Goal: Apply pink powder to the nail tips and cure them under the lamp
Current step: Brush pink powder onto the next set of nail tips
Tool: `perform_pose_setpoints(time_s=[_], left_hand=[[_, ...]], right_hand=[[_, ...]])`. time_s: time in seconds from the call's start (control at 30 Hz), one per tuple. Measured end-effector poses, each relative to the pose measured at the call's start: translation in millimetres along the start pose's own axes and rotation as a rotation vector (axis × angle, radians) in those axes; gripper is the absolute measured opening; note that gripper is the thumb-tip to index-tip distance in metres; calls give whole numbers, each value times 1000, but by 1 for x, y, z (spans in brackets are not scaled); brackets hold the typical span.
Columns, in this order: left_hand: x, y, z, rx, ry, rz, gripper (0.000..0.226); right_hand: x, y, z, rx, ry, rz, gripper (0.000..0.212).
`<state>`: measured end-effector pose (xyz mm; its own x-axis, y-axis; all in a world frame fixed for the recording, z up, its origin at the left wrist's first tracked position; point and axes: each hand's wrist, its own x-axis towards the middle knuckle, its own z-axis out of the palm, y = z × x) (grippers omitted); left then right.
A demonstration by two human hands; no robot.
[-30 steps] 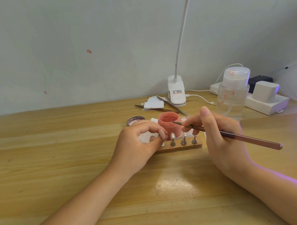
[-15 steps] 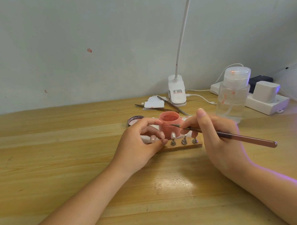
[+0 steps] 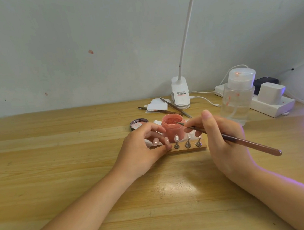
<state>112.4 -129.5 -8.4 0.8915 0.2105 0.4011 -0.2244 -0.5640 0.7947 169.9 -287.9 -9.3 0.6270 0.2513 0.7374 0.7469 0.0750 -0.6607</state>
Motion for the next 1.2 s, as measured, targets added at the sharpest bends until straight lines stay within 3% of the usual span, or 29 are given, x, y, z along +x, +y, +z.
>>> perform_pose_setpoints(time_s=[0.13, 0.2, 0.37, 0.53, 0.73, 0.97, 1.2], left_hand=[[0, -1, 0, -7, -1, 5, 29], [0, -2, 0, -12, -3, 11, 31], [-1, -1, 0, 4, -12, 29, 34], [-1, -3, 0, 8, -23, 18, 37], [-1, -4, -1, -27, -53, 23, 35], [-2, -2, -1, -22, -62, 70, 32], [-2, -3, 0, -7, -69, 59, 34]], right_hand=[[2, -2, 1, 57, 20, -19, 30], [3, -2, -1, 41, 32, -16, 37], [4, 0, -7, -192, -42, -204, 48], [6, 1, -7, -459, -136, -150, 33], [7, 1, -6, -572, -245, -141, 17], [7, 8, -5, -609, -322, -278, 24], [7, 11, -6, -585, -339, -292, 18]])
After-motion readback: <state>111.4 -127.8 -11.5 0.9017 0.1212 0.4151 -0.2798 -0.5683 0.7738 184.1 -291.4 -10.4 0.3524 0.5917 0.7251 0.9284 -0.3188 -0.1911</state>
